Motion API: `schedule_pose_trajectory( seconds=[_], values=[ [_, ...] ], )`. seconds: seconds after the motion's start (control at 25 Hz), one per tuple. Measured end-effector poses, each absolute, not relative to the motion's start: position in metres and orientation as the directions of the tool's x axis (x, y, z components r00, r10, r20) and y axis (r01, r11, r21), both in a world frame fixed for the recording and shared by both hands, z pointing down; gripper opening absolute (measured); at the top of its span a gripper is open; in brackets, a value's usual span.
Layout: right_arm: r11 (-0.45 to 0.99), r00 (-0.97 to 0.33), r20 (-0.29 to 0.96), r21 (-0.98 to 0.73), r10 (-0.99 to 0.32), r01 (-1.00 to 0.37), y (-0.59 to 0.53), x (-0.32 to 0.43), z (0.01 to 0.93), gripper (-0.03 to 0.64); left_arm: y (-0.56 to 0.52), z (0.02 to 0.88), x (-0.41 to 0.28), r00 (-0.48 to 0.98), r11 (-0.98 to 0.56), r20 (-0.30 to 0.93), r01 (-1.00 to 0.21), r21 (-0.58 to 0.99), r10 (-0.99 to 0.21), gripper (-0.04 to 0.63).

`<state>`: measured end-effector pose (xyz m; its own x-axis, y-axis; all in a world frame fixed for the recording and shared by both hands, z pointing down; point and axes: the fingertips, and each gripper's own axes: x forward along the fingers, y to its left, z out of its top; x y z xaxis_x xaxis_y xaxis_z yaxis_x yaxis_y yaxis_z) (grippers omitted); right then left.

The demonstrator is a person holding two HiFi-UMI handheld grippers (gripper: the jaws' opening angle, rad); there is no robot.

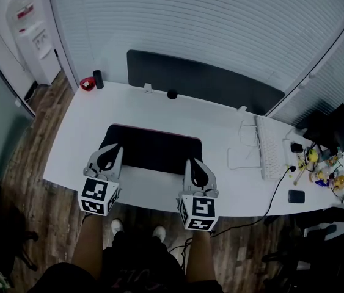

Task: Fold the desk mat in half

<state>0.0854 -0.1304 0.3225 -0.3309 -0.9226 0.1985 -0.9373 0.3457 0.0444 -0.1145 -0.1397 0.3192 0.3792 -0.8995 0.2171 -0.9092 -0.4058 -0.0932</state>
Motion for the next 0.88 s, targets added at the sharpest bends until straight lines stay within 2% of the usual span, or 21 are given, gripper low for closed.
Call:
schedule_pose_trajectory(
  seconds=[0.88],
  values=[
    [0.361,-0.354,0.110,0.058,-0.929,-0.931,-0.110,0.092,0.281,0.008,-0.118,0.276,-0.111,0.364,-0.380,0.136,-0.916,-0.126,-0.921,-0.003]
  ],
)
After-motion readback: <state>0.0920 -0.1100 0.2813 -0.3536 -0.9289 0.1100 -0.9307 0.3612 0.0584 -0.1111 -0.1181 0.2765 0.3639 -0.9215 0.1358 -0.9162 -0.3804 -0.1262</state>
